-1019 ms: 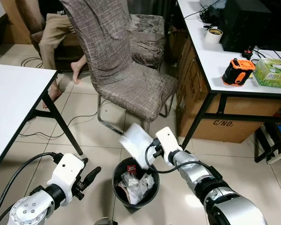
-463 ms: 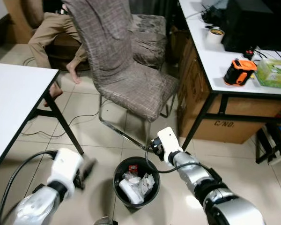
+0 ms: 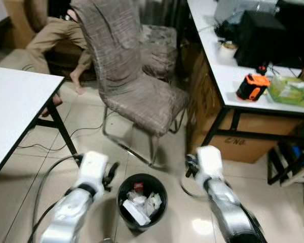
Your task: Picking trash to rubbish bin
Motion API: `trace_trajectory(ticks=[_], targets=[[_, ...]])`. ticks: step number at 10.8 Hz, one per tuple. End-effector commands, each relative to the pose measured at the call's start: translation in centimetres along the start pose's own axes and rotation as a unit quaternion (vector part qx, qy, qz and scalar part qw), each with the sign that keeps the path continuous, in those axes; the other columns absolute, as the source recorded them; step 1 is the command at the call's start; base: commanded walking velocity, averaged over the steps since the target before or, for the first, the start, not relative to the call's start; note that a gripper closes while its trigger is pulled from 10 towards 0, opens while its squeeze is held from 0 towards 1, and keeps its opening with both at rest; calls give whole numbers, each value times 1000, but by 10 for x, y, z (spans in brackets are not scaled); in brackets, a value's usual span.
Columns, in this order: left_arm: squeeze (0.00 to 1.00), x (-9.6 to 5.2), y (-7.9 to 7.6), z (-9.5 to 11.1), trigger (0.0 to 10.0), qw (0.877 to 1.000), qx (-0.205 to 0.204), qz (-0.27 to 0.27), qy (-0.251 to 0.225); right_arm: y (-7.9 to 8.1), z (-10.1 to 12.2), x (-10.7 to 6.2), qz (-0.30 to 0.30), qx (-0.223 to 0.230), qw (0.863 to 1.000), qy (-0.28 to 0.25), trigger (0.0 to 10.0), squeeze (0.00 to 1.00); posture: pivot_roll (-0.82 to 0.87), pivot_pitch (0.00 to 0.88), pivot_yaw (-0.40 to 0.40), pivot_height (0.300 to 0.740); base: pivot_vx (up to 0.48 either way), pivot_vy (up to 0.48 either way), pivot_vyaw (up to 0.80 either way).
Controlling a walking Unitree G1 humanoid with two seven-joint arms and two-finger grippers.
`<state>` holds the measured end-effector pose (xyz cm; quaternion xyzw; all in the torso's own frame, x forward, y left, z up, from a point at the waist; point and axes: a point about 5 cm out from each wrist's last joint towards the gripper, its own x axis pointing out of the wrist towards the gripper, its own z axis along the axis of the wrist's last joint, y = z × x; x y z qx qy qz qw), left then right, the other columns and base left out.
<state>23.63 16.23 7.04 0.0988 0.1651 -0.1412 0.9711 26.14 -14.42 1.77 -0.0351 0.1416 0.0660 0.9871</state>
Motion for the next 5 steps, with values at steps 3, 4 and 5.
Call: trace_trajectory(ticks=[3, 4, 5], targets=[[0, 10, -9, 5, 10000, 999, 21, -20, -13, -10, 6, -16, -39, 8, 999, 3, 10000, 0, 62, 6, -54, 740, 0, 0, 0], [0, 12, -11, 6, 10000, 999, 23, -23, -14, -12, 3, -21, -45, 11, 999, 12, 10000, 0, 48, 0, -53, 740, 0, 0, 0], [0, 14, -13, 4, 10000, 999, 21, -25, -12, -13, 2, -29, -45, -7, 999, 15, 10000, 0, 37, 0, -21, 740, 0, 0, 0]])
